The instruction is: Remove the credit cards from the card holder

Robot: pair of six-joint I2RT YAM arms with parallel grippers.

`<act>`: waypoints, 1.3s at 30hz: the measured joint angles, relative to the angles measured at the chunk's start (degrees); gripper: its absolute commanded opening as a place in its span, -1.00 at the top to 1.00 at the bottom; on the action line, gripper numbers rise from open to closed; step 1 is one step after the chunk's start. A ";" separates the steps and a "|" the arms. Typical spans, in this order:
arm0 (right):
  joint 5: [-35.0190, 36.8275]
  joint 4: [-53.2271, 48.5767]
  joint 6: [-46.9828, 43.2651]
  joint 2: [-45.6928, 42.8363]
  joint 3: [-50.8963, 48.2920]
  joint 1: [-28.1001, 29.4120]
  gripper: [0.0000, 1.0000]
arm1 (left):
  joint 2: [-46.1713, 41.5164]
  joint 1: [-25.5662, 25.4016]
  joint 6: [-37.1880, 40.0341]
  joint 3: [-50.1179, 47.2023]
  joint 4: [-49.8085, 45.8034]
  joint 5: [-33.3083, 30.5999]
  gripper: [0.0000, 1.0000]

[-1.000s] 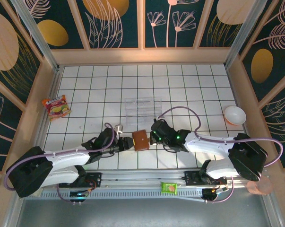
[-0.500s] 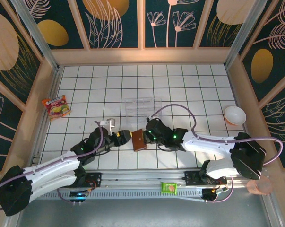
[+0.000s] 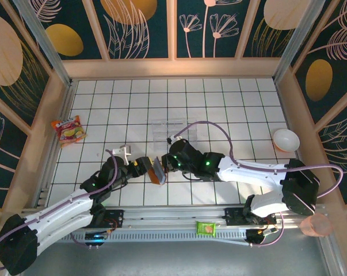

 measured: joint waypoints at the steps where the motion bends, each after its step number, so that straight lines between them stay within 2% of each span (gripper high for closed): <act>1: 0.35 -0.20 0.33 -0.04 -0.11 -0.22 1.00 | 0.07 0.04 0.15 0.00 -0.04 0.00 -0.46; 11: 4.39 -3.87 5.81 -7.48 -10.27 -3.15 1.00 | 5.16 0.13 1.73 0.02 0.35 1.14 -0.38; 17: 4.39 -4.07 5.97 -7.63 -10.03 -2.16 1.00 | 8.90 0.13 2.36 0.02 2.95 4.70 -0.49; 25: 4.39 -3.98 4.72 -4.35 -3.52 0.13 1.00 | 11.15 0.13 2.29 0.35 9.20 9.53 -0.52; 27: 4.37 -4.00 4.42 -3.67 -2.99 0.26 1.00 | 12.57 0.13 2.12 0.28 11.15 10.71 -0.46; 31: 4.42 -4.46 4.39 -2.78 -1.97 0.87 1.00 | 14.12 0.13 1.38 -0.13 13.49 12.17 0.00; 36: 4.44 -5.14 4.39 -2.75 -0.26 1.33 1.00 | 14.38 0.13 1.46 -0.15 14.01 12.63 -0.12; 39: 4.44 -5.35 4.39 -2.75 -0.04 1.42 1.00 | 15.45 0.13 1.40 -0.15 14.14 12.79 0.14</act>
